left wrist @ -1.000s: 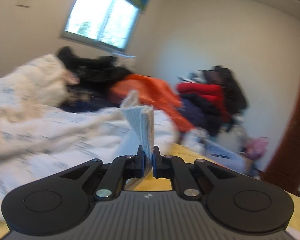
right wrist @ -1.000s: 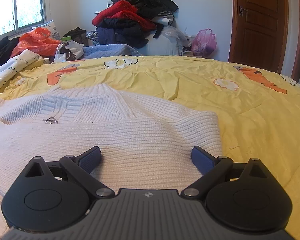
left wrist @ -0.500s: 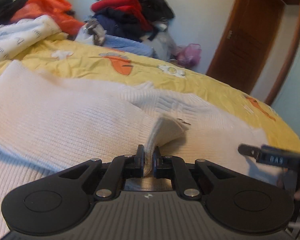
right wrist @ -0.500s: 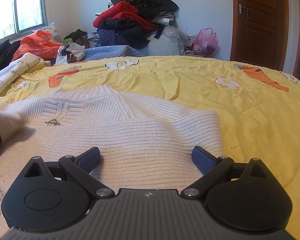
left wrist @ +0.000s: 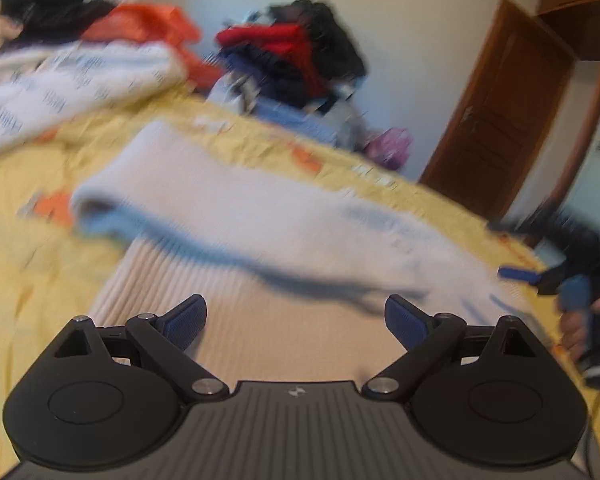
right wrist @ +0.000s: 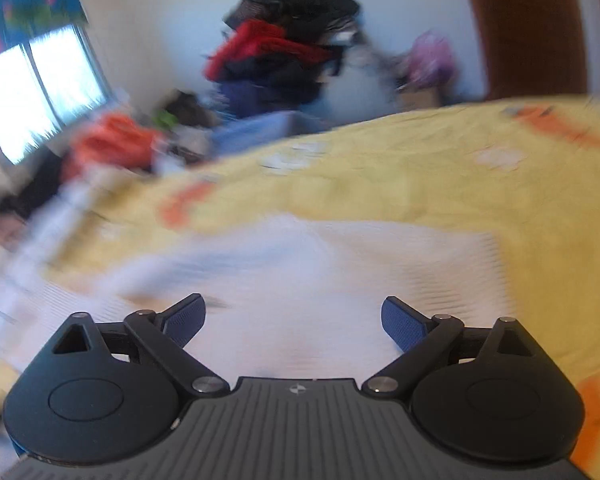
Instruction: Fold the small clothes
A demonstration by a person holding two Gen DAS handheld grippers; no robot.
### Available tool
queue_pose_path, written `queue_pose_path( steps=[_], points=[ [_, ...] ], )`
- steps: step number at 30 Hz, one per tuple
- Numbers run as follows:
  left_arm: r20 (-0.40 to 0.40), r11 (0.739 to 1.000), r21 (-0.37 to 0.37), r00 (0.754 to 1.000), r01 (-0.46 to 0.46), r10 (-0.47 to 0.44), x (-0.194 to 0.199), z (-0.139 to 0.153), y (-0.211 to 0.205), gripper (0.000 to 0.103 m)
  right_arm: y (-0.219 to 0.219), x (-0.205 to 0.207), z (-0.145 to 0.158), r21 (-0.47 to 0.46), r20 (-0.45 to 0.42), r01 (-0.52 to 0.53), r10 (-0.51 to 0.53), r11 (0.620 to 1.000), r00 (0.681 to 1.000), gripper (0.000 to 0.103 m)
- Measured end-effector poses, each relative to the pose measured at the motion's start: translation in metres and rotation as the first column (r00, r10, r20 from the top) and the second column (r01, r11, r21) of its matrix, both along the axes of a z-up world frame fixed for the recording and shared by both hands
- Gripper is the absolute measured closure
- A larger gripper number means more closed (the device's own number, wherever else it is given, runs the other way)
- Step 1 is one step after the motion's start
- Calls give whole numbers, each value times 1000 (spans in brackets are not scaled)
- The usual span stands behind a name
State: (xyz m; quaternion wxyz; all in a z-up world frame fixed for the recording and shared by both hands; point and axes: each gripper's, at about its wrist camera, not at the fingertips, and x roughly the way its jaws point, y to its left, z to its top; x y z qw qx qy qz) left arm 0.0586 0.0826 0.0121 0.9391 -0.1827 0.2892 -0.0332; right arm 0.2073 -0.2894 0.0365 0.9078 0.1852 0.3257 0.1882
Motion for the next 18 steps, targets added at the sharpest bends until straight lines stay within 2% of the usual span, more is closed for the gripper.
queue_pose_path(
  steps=[1,3,5,8,12,13,14,15,16,18],
  points=[
    [-24,1000,-26,1000,-9,8,2,-4,4,6,9,3,2,77,-33,-43,45,996,998,4],
    [-2,999,-48,1000,-3,3,1,-6,6,0,33,15,-3,191,-128,-111,137,975,982,7],
    [-4,1000,-29,1000,-1,1,3,-7,4,0,55,27,-16,259,-216,-130,189,957,958,17],
    [2,1000,-26,1000,-1,1,1,-8,3,0,84,36,-31,257,-277,-131,203,957,939,27],
    [30,994,-109,999,-11,14,-1,-11,14,0,110,33,-32,218,-264,-156,212,963,941,30],
    [34,992,-124,999,-12,17,-1,-11,16,0,114,32,-31,186,-255,-165,210,969,944,40],
    [38,991,-134,999,-13,18,-1,-11,17,0,118,32,-30,142,-251,-173,205,975,946,65],
    [40,990,-141,999,-13,19,-2,-11,18,0,120,31,-29,93,-252,-175,193,980,948,82],
    [41,989,-144,999,-14,20,-2,-11,18,0,120,31,-29,80,-254,-182,196,980,947,87],
    [42,989,-144,999,-14,20,-2,-11,18,0,116,29,-27,78,-237,-188,201,979,951,88]
  ],
)
